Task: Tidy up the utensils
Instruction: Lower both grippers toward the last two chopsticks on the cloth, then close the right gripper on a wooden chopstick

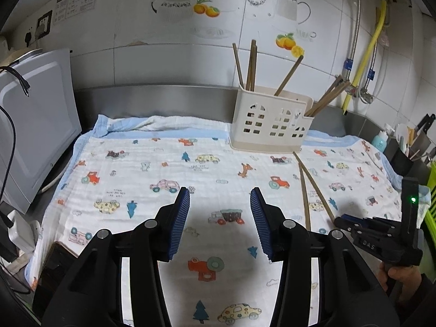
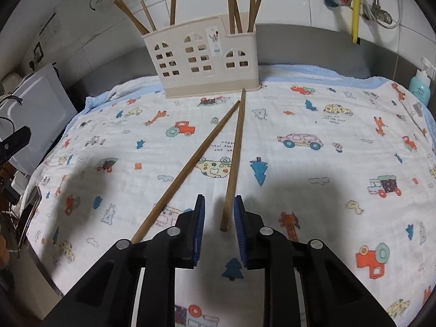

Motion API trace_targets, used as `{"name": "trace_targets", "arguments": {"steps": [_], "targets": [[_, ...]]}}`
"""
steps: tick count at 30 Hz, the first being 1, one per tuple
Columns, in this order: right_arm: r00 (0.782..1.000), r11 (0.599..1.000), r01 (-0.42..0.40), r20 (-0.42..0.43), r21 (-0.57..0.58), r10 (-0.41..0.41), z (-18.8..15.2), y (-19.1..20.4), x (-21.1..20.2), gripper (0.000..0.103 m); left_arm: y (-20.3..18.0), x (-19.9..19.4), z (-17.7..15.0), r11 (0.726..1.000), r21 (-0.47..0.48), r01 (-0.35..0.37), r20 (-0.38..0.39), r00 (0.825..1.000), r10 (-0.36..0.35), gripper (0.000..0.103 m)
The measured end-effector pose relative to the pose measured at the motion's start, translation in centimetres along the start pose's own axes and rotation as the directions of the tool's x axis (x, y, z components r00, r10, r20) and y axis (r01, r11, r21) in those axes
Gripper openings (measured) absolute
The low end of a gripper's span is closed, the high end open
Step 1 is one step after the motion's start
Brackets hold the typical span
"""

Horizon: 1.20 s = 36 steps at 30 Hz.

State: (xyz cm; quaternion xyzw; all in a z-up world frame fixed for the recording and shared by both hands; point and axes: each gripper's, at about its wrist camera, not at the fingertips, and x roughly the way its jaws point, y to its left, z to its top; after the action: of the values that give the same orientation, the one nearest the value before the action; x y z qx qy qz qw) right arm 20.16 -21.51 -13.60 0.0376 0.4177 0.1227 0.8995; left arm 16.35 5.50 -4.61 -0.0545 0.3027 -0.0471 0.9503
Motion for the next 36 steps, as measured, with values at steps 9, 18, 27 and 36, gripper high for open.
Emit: {"name": "trace_targets", "arguments": {"steps": [9,18,27,36], "targets": [[0.998,0.998,0.057,-0.015,-0.005,-0.057,0.0,-0.2,1.6,0.012,-0.4,1.0,-1.1,1.000,-0.001,0.010,-0.036,0.999,-0.010,0.047],[0.997,0.997,0.080,-0.003,-0.016,-0.080,-0.1,-0.2,1.6,0.008,-2.1,2.6,-2.5,0.999,0.017,0.049,-0.095,0.994,-0.047,0.047],[0.996,0.997,0.078,0.042,0.009,-0.078,-0.4,-1.6,-1.1,0.007,-5.5,3.8,-4.3,0.989,0.041,0.141,-0.152,0.979,-0.134,0.047],[0.987,0.996,0.084,0.135,0.014,-0.085,-0.4,-2.5,-5.1,0.006,-9.3,6.0,-5.7,0.974,0.067,0.215,-0.223,0.955,-0.195,0.047]]}}
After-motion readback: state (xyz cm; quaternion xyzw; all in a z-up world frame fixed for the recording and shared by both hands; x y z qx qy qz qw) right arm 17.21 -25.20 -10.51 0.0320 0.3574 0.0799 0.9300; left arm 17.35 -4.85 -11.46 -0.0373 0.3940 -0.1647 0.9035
